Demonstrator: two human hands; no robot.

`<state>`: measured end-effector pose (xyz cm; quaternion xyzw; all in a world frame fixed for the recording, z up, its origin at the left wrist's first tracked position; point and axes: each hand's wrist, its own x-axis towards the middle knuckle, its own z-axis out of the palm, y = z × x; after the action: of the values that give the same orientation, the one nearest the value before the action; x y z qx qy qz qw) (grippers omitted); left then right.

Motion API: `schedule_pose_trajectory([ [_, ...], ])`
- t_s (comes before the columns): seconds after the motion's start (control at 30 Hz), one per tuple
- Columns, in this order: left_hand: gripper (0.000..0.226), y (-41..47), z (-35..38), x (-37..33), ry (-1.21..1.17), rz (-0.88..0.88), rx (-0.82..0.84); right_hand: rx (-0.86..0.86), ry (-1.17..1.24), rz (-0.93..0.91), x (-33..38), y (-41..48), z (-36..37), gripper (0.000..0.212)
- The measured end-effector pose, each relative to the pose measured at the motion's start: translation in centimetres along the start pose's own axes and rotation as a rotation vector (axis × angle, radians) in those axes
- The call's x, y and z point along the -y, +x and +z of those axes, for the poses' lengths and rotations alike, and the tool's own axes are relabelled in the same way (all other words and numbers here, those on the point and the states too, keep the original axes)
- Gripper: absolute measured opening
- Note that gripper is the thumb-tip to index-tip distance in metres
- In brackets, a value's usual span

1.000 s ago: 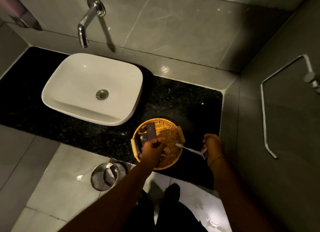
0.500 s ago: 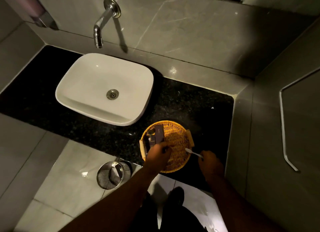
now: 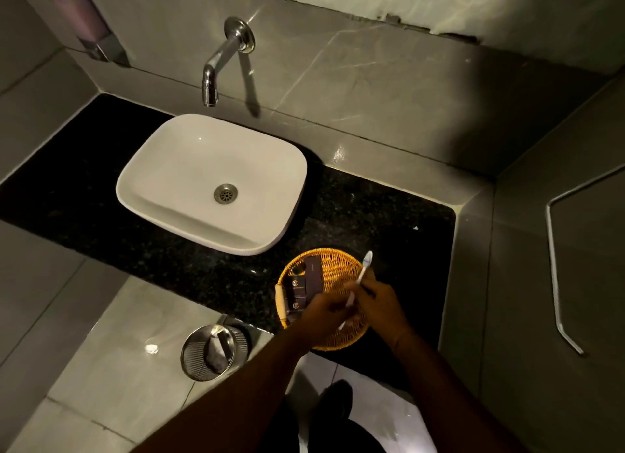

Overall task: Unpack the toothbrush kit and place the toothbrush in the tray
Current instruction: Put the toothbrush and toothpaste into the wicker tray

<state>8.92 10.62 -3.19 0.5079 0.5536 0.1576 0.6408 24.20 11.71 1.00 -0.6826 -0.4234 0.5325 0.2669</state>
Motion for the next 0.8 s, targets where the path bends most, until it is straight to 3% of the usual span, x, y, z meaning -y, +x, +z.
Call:
schedule_pose_trajectory([
  [0.2,0.036,0.0,-0.8,1.0,-0.074,-0.043,-0.114,0.013,-0.058,0.039,-0.4,2.5,1.4,0.024],
  [0.33,0.034,0.2,-0.9,1.2,-0.052,-0.206,-0.094,-0.1,0.161,0.224,-0.9,2.8,2.7,0.05],
  [0.47,0.032,0.8,-0.5,1.4,-0.098,-0.311,-0.17,-0.102,0.153,0.42,-1.5,3.4,3.0,0.04],
  [0.63,0.024,1.7,0.4,1.7,-0.025,-0.333,-0.273,0.045,-0.1,0.353,-2.6,3.0,2.2,0.037],
  [0.8,0.02,2.1,0.6,2.3,0.052,-0.375,-0.3,0.001,-0.178,0.23,-3.9,2.9,2.4,0.05],
])
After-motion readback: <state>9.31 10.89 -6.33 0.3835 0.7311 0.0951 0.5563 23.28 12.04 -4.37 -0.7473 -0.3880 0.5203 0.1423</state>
